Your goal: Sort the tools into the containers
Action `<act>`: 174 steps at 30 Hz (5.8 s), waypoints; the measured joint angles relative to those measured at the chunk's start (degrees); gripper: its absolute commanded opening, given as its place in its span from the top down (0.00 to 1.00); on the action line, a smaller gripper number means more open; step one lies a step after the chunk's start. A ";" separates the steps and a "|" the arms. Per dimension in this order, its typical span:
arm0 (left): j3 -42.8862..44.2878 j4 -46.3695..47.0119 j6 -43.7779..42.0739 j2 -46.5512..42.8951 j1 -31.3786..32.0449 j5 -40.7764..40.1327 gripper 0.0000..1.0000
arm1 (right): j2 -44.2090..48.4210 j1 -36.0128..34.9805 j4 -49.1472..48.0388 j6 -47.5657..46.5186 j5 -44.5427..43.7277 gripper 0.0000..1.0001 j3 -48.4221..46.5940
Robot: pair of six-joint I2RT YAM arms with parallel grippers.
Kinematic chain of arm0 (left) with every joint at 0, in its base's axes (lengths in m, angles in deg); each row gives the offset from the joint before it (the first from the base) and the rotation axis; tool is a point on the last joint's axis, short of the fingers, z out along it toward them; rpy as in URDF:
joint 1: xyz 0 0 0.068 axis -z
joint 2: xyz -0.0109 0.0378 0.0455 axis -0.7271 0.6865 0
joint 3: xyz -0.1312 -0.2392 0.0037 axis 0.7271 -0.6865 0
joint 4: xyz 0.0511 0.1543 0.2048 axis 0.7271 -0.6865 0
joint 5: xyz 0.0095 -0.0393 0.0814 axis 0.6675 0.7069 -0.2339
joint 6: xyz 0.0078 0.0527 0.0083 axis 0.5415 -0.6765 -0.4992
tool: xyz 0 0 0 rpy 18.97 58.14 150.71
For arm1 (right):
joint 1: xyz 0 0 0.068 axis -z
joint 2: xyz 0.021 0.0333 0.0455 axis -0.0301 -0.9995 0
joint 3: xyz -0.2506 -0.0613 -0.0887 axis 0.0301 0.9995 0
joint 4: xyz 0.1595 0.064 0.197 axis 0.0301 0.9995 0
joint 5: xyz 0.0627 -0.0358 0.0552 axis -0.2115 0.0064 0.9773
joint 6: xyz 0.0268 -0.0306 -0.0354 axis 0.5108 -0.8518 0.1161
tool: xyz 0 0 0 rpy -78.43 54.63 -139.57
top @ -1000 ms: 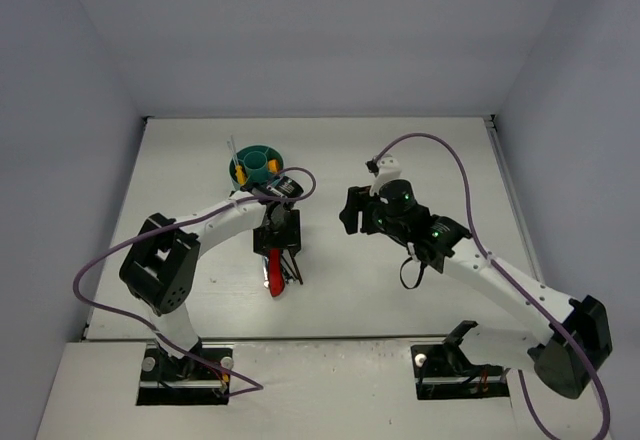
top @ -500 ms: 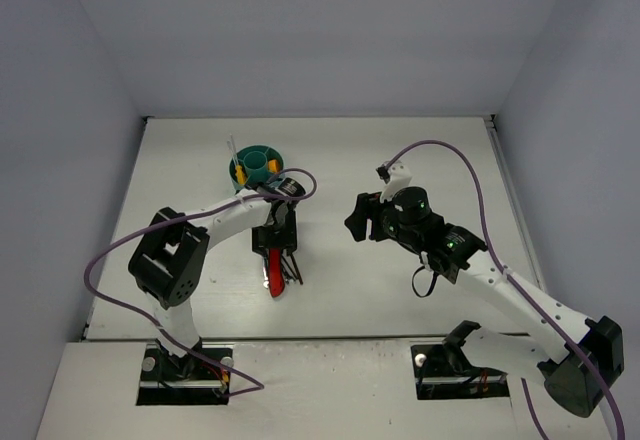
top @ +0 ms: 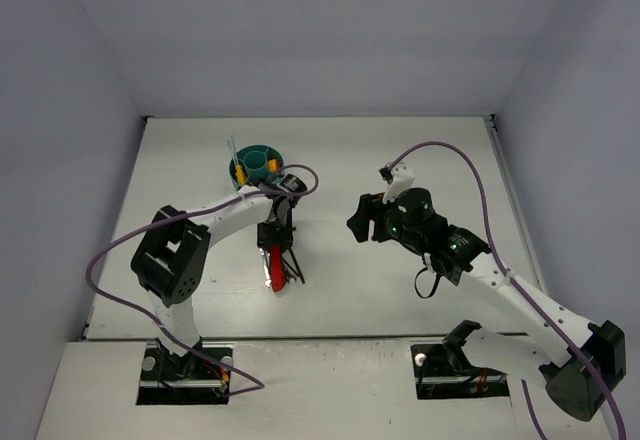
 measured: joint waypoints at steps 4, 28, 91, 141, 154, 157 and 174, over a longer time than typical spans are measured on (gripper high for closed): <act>3.55 -1.59 -2.23 -5.45 0.00 -3.05 0.99 | 2.29 0.36 0.99 0.00 0.28 0.37 0.77; 19.52 37.32 -34.77 -4.45 -15.93 -9.10 0.99 | 2.21 0.40 2.29 1.75 -1.30 0.37 -0.20; 5.88 24.33 -17.97 -21.11 -16.91 -4.01 0.28 | -24.70 -5.98 1.86 0.67 0.23 0.67 -12.07; -6.56 6.21 -9.83 -27.16 -16.67 12.80 0.25 | -57.43 -15.15 13.33 -0.57 -10.42 1.00 -34.08; -5.88 19.42 -2.05 -26.44 -16.59 27.00 0.38 | -39.02 -14.42 8.41 -8.36 -8.20 1.00 -30.24; -4.10 21.39 -0.93 -25.10 -16.54 29.39 0.40 | -35.44 -14.30 5.82 -9.26 -6.57 1.00 -29.66; -1.47 24.18 0.11 -20.87 -15.34 34.69 0.61 | -33.17 -14.21 1.52 -10.14 -1.55 1.00 -27.62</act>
